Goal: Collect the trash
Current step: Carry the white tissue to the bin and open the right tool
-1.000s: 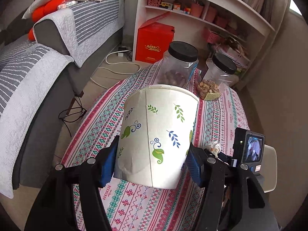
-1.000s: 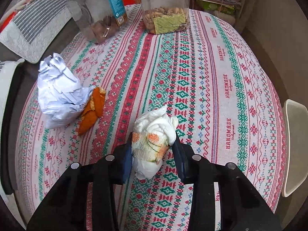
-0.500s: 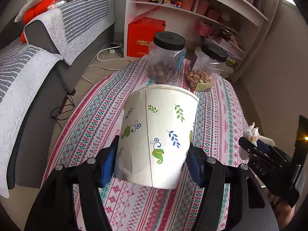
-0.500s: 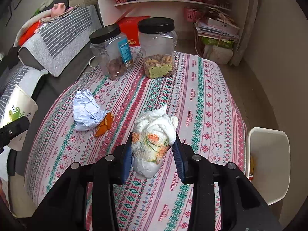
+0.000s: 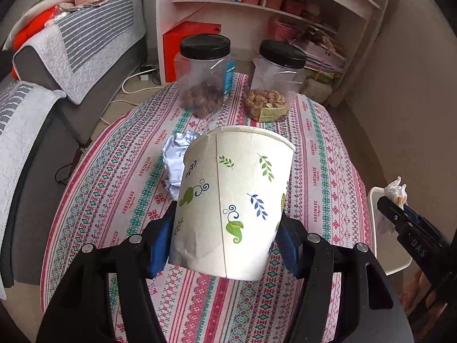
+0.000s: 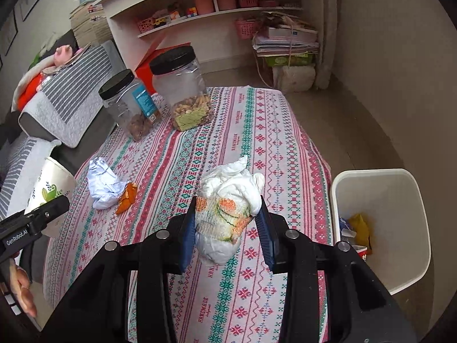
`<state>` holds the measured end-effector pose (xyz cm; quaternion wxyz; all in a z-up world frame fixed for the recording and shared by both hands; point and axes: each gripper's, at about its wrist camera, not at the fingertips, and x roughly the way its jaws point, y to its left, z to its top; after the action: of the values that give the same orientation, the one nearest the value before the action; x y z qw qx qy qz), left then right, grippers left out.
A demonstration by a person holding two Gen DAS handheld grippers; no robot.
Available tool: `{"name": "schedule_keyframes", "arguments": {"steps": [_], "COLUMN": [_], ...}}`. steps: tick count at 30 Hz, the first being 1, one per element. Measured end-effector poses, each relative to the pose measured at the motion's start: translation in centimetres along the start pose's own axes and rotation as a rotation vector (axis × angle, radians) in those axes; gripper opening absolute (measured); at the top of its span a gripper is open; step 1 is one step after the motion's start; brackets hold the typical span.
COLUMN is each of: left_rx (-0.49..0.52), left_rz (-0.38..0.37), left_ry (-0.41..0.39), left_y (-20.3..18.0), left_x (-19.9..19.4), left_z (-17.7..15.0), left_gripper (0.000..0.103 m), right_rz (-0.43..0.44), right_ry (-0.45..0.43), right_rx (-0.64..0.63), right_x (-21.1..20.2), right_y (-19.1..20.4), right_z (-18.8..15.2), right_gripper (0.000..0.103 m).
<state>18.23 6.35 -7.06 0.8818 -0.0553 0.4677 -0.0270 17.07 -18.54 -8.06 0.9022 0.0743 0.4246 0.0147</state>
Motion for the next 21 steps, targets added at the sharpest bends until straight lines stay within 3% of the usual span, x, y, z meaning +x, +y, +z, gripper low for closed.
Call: {"name": "schedule_keyframes", "arguments": {"steps": [13, 21], "left_rx": [0.082, 0.125], "left_rz": [-0.032, -0.043], "left_ry": [0.006, 0.015], "left_y": [-5.6, -8.7], "left_x": [1.7, 2.8], "left_z": [-0.7, -1.4], "left_gripper": [0.062, 0.062], "right_rz": [-0.116, -0.240], "right_ry": [-0.070, -0.044], "right_rx": [0.107, 0.220], "right_x": [-3.1, -3.6], "right_y": [-7.5, -13.8], "right_z": [0.9, 1.0], "right_gripper": [0.037, 0.038]}}
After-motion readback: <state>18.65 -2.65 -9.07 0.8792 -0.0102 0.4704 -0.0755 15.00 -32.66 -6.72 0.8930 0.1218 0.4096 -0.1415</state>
